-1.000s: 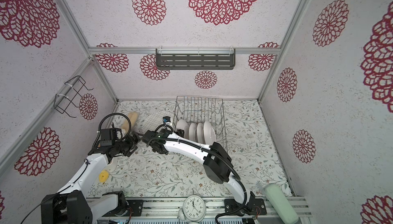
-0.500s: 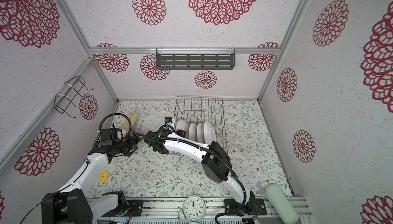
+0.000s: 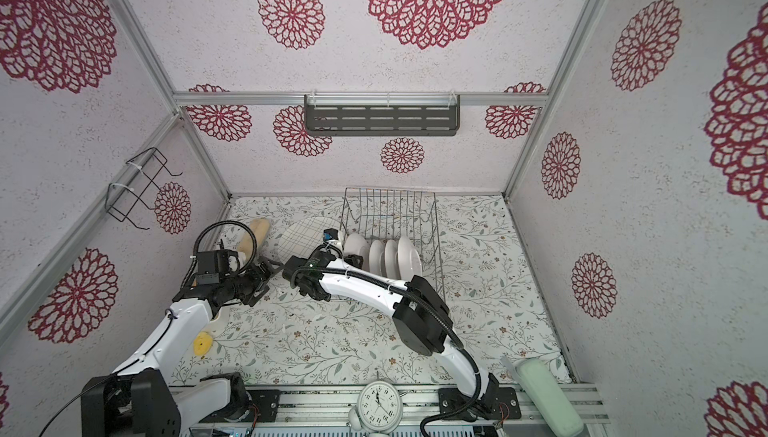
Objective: Unload the plates from the dish rack
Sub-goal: 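Close the right gripper on the rim of the green-rimmed plate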
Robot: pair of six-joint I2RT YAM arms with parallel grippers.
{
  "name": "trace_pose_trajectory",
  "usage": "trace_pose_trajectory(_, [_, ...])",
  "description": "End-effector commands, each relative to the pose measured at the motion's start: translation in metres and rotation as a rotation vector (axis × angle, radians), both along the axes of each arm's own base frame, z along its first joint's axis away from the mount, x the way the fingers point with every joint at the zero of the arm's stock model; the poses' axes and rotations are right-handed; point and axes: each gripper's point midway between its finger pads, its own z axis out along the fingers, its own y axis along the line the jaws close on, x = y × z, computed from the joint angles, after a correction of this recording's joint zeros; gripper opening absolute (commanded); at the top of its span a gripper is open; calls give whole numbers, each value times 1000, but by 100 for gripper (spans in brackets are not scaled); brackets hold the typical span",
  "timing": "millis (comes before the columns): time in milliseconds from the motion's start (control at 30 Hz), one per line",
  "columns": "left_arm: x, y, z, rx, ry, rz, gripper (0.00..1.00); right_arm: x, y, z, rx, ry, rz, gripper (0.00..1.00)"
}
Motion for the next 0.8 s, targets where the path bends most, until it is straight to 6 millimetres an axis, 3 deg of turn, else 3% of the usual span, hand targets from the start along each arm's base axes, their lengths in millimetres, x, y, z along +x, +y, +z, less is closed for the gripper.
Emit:
trace_pose_trajectory(0, [1,1,2,4,-17,-9,96,5,-13,15,-17,-69,-52,45])
trace_pose_trajectory(767, [1,1,5,0,-25,-7,96,4,-15,15,-36,-72,-54,36])
